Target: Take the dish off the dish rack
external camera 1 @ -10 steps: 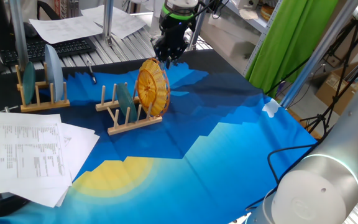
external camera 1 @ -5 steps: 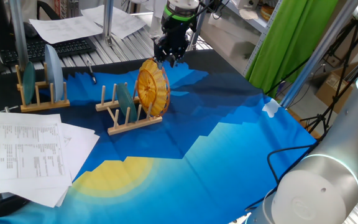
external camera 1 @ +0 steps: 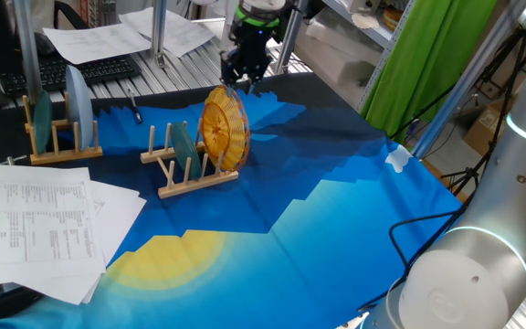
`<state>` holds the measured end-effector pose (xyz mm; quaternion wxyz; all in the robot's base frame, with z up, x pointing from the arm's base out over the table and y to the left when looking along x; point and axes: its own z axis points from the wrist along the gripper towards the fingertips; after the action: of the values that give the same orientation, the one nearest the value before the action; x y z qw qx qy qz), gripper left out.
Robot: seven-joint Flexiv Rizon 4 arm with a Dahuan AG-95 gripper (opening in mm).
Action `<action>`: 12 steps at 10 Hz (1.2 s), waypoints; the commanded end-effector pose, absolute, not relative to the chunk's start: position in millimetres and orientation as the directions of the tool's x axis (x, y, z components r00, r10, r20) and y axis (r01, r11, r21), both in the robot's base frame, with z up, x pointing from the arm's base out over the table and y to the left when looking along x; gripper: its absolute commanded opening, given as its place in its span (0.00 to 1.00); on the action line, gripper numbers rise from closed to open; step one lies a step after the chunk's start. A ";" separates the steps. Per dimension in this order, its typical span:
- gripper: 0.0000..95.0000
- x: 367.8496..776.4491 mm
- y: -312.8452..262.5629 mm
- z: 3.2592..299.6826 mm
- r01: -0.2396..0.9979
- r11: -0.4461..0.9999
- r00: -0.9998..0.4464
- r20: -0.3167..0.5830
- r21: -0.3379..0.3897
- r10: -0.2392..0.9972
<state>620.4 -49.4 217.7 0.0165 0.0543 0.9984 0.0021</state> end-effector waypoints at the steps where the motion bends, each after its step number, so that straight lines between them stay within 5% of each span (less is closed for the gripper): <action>1: 0.20 619.6 -47.9 213.9 0.118 0.993 -0.992 -0.038 0.008 0.118; 4: 0.20 621.0 -46.3 210.5 0.121 0.993 -0.992 -0.033 0.017 0.121; 5: 0.00 621.6 -45.7 208.9 0.121 0.992 -0.992 -0.032 0.021 0.121; 12: 0.00 608.8 -56.2 231.5 0.139 0.989 -0.990 -0.002 0.057 0.139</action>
<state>606.8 -56.9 233.0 0.0018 0.0696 0.9971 0.0294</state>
